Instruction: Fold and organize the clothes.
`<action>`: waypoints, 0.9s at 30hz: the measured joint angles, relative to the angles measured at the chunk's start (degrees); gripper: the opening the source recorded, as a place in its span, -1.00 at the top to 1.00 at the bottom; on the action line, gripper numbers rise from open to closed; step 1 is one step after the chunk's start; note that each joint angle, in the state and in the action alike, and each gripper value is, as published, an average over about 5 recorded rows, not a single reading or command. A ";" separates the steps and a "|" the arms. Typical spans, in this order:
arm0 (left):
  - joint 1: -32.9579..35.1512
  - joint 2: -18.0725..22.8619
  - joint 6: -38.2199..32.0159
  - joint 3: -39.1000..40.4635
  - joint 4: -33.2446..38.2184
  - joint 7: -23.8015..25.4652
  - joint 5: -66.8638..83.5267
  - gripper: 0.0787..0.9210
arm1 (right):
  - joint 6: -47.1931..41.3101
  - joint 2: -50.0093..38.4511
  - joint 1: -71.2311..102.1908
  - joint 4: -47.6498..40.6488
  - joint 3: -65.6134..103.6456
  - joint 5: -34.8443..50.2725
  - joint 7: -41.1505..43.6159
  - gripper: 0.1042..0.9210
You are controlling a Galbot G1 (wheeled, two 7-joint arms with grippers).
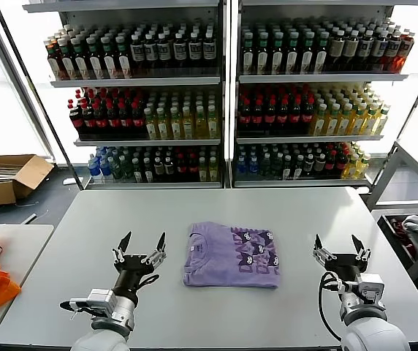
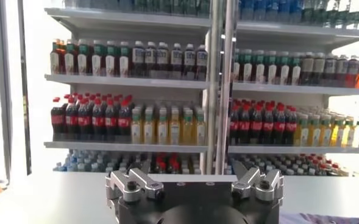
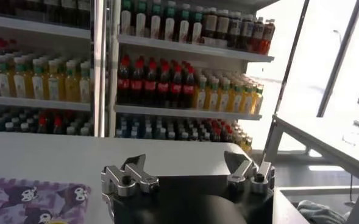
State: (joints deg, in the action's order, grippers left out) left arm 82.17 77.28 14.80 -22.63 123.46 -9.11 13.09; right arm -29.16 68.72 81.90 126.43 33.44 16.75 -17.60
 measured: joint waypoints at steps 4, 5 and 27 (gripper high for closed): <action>0.65 0.04 -0.63 -0.15 0.76 0.19 -0.79 -0.77 | 0.13 -0.09 0.11 0.01 0.31 -0.64 0.44 -0.76; 0.82 0.08 -0.73 -0.15 0.94 0.22 -1.01 -0.77 | 0.19 -0.04 0.16 0.00 0.35 -0.77 0.52 -0.76; 1.28 0.71 -1.82 -0.17 0.87 0.63 -4.30 -0.77 | 0.59 0.59 -0.14 -0.76 0.34 -1.82 0.94 -0.76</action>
State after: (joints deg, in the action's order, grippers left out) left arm 83.45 77.99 12.98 -22.80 124.33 -8.48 8.78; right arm -28.57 69.31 81.76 125.67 33.78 14.93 -16.66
